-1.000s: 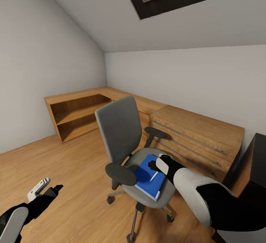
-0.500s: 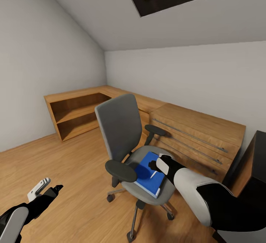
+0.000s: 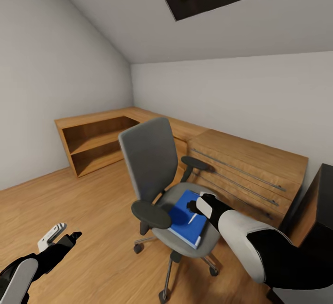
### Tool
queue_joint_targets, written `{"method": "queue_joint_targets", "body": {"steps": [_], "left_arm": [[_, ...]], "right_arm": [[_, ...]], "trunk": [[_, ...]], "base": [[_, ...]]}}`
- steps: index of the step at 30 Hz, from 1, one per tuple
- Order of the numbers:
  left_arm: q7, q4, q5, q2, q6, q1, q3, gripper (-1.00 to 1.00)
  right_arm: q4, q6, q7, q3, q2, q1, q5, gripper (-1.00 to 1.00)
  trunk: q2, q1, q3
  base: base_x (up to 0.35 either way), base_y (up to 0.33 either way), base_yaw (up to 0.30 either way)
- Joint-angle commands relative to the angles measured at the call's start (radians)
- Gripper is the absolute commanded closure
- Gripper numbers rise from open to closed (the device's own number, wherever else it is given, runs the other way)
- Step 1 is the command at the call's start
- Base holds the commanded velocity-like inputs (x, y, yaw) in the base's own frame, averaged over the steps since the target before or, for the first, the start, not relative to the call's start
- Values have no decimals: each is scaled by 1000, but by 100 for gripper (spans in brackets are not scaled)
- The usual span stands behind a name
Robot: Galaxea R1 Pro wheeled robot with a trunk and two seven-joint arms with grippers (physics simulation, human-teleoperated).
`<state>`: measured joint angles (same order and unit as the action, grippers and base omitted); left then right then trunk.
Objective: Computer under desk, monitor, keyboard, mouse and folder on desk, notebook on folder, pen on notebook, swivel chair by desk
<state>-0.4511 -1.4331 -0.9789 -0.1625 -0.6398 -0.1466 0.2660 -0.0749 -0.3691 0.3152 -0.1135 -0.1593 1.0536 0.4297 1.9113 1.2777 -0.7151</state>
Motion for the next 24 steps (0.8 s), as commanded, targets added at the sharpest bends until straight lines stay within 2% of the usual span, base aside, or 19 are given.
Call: {"method": "queue_joint_targets", "body": {"steps": [1,7,8,12,24], "left_arm": [[-9,0,-9,-1,-3,-1,-23,-100],[-9,0,0,-2,-3,-1,-27,-100],[-8,0,25,-2,-3,-1,-28,-100],[-8,0,42,-2,-3,-1,-28,-100],[-8,0,51,-3,-2,-1,-28,-100]], "right_arm": [[-2,-5,5,-9,3,0,9,-100],[-2,-5,5,-9,12,0,9,-100],[-2,-6,5,-9,15,0,9,-100],[-2,-7,6,-9,16,0,9,-100],[-2,-5,5,-9,17,0,9,-100]], "trunk": [[0,0,-1],[0,0,-1],[0,0,-1],[0,0,-1],[0,0,-1]], "base": [[179,-63,0],[70,-25,0],[10,-3,0],[6,-2,0],[15,0,0]]}}
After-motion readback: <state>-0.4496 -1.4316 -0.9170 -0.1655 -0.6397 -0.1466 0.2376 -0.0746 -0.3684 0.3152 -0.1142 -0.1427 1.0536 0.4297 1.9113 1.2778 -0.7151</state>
